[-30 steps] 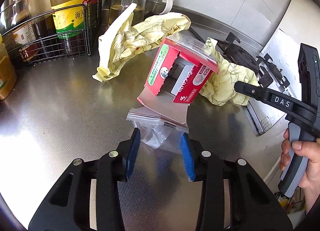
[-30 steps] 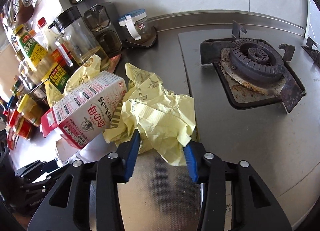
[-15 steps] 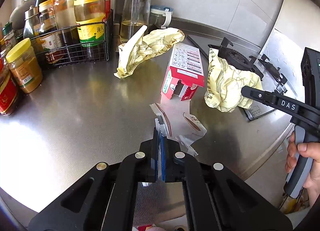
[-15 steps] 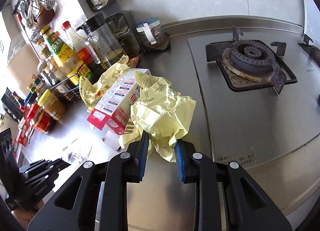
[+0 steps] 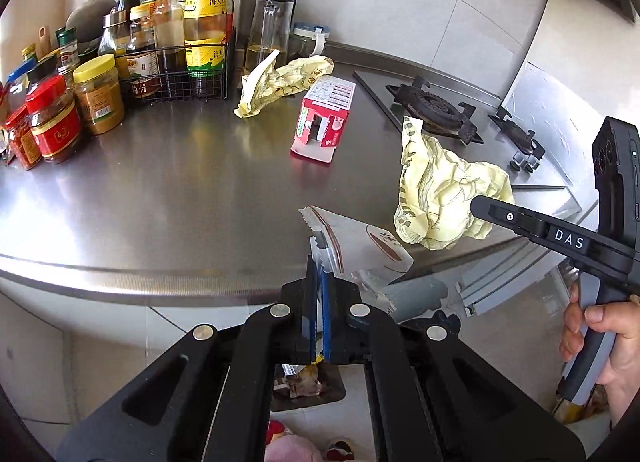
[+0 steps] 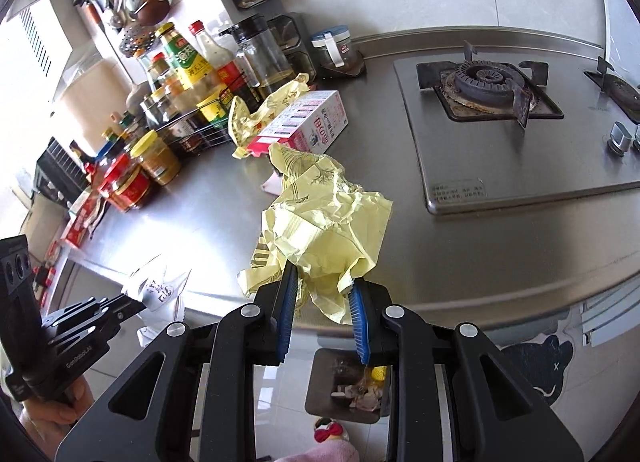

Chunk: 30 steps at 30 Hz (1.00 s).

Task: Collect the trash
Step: 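Carry zip bag and yellow paper over the bin and open both tools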

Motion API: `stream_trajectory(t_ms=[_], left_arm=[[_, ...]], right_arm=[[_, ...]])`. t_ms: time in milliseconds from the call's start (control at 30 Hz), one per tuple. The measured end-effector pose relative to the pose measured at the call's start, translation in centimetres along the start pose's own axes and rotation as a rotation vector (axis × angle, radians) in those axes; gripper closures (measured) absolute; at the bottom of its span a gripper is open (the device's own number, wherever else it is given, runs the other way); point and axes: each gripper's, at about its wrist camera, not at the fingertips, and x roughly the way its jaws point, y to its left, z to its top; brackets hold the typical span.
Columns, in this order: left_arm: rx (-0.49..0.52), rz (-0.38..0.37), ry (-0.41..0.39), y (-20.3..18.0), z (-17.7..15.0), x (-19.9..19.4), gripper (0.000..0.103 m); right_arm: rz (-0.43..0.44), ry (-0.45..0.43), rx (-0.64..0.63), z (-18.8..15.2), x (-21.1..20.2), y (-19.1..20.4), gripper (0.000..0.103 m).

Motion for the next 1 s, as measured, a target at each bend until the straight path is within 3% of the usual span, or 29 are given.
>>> stream_trajectory(t_ms=[200,367,667,1000], left_arm=[[-0.011,-0.007,0.035,-1.1,-4.4,-1.6,0.102],[-0.038,-0.004,0.102,-1.1,-8.3,-0.6,0.102],[-0.1,0.004,0.246,0.5,-14.6,5.1,0.102],[-0.155,0.032,0.38,3.5,-19.9,12.9,0.102]], right_arm=[[0.043,0.052,-0.013,-4.9,-2.1,1.0,0.077],[0.066,0.14,-0.008,-9.4,-1.3,0.6,0.077],[0.006,0.336,0.043,-16.2,5.4,-1.9,0.077],[-0.051,0.449,0.1,-19.7,13.9,-3.6,0.077]])
